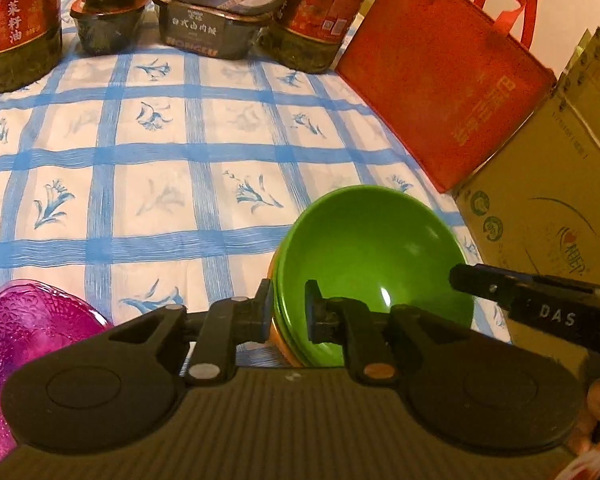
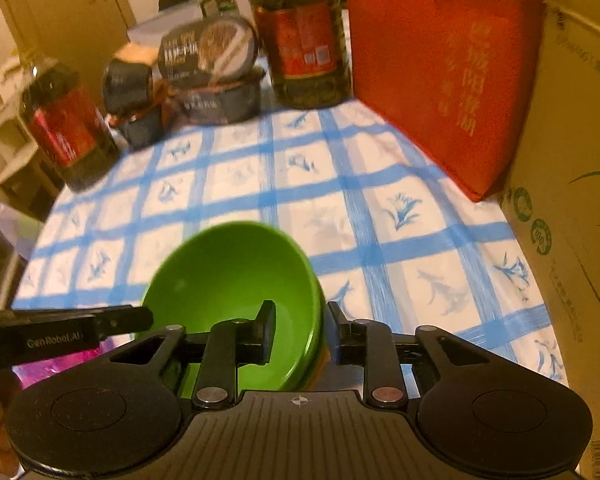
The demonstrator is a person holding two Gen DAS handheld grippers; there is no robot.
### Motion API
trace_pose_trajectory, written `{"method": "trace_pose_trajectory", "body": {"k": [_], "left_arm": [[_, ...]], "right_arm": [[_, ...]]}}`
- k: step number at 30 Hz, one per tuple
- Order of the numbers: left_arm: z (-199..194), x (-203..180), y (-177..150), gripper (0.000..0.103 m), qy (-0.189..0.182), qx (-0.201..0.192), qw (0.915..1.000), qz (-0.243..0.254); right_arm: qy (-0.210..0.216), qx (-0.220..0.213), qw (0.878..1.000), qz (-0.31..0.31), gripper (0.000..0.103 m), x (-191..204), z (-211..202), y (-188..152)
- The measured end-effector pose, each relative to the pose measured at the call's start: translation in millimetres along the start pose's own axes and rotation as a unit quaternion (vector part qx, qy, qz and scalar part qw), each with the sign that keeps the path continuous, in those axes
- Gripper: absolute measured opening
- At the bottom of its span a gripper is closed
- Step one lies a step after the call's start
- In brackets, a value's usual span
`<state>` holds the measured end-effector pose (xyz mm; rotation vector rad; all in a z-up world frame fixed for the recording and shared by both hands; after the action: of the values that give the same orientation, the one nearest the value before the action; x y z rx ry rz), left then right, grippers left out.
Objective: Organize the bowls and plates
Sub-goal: 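Lower the second green bowl onto the stack and open both grippers, then pull both tools back from the bowl stack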
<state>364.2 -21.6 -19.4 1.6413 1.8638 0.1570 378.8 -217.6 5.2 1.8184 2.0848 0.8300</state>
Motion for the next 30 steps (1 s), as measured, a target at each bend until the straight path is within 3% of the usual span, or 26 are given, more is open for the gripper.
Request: {"method": "trace_pose_trajectory", "body": {"k": [5, 13, 15, 17, 20, 30], "left_arm": [[-13, 1, -6, 0.013, -0.005, -0.012, 0.9999, -0.008], [-33, -1, -28, 0.021, -0.009, -0.021, 0.9996, -0.015], [-37, -2, -36, 0.022, -0.011, -0.019, 0.9996, -0.017], [-40, -5, -44, 0.025, -0.009, -0.018, 0.9997, -0.015], [-44, -7, -57, 0.031, -0.009, -0.016, 0.9997, -0.019], [-55, -8, -89, 0.061, 0.004, -0.021, 0.9993, -0.031]], "right_arm": [[0.007, -0.003, 1.000, 0.014, 0.027, -6, -9, -5], [0.028, -0.007, 0.998, 0.054, 0.027, -16, -28, -30], [0.032, -0.003, 0.998, 0.059, 0.031, -16, -32, -37], [0.033, 0.001, 0.998, 0.060, 0.044, -15, -35, -45], [0.034, 0.006, 0.998, 0.059, 0.052, -14, -40, -58], [0.022, 0.026, 0.998, 0.055, 0.058, -13, -49, -89]]}}
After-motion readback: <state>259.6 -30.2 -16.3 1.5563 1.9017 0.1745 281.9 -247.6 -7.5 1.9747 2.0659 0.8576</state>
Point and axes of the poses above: each gripper's, at about its wrist camera, not at the fingertips, and z roughly the way its jaws point, x to its left, y to its top, the point moved 2 cm from there along z, roughly the way its jaws point, and after that the axes turned 4 degrees about -y, right-handed, at the moved point
